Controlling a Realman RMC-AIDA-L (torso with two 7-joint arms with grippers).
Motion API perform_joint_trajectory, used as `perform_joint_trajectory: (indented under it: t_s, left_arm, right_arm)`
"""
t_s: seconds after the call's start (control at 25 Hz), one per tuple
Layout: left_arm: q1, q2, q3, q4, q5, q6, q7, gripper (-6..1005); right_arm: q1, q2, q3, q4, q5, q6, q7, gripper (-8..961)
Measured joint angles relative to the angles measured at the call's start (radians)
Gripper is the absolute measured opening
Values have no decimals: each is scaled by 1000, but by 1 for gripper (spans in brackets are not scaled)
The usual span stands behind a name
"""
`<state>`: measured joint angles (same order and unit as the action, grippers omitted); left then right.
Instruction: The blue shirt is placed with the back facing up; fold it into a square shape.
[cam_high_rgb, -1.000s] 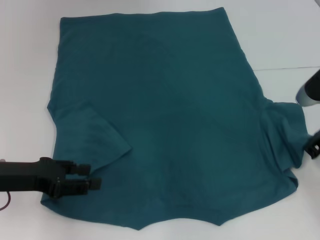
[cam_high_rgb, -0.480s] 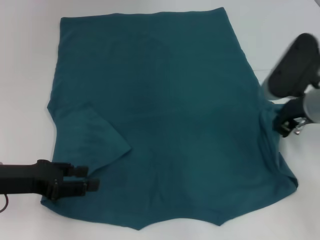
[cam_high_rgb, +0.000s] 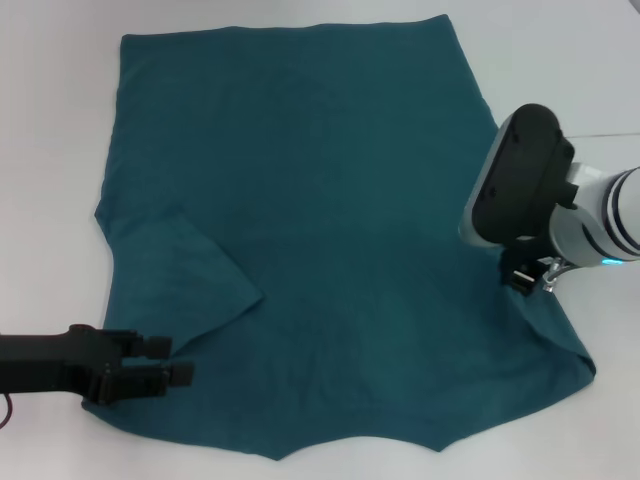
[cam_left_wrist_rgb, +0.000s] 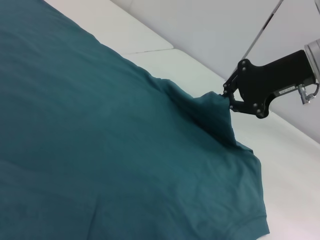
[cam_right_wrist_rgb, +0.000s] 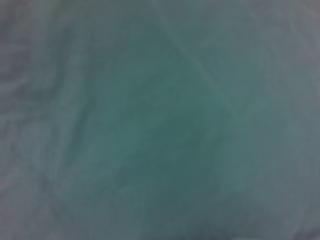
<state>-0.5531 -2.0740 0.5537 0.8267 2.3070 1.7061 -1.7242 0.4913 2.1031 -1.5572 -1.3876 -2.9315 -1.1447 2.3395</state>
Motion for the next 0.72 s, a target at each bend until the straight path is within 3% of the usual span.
perform_joint_trajectory:
  t_s: [0.72]
  left_arm:
    - [12, -8, 0, -1, 0, -2, 0, 603]
  right_arm:
    - [-1, 3, -43, 43, 52, 23, 25, 121]
